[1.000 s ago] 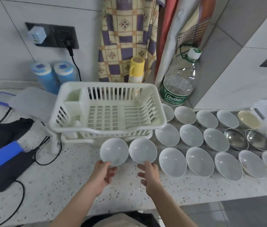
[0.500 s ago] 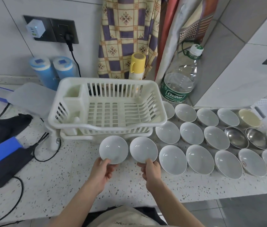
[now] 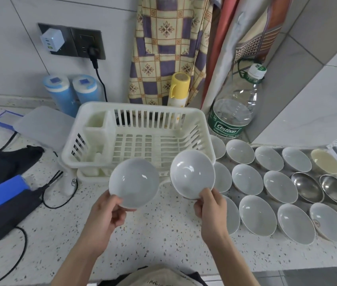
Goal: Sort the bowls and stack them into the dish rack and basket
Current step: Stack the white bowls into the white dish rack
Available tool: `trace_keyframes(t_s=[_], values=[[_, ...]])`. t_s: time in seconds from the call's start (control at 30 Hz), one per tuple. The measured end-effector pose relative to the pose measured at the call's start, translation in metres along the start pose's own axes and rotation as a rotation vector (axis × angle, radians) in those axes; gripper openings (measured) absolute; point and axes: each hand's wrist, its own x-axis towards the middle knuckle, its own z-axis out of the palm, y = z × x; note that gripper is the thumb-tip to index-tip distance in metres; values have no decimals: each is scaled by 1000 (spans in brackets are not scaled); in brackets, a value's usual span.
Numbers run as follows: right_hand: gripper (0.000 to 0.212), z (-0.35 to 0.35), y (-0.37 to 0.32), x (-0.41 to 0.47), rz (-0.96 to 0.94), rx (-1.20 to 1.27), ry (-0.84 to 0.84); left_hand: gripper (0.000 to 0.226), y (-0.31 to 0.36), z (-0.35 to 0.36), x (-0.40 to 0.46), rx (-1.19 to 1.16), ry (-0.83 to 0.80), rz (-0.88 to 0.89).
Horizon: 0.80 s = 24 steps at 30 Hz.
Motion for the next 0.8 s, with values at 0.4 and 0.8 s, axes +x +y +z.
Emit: trace_keyframes(t_s=[0.4,0.8], values=[[23,102,-59,115,-78,-447,-222,38,89,-16,63,55,207,241],[18,190,-13,161,107,-639,-294,23,119,-25,139,131,285,238]])
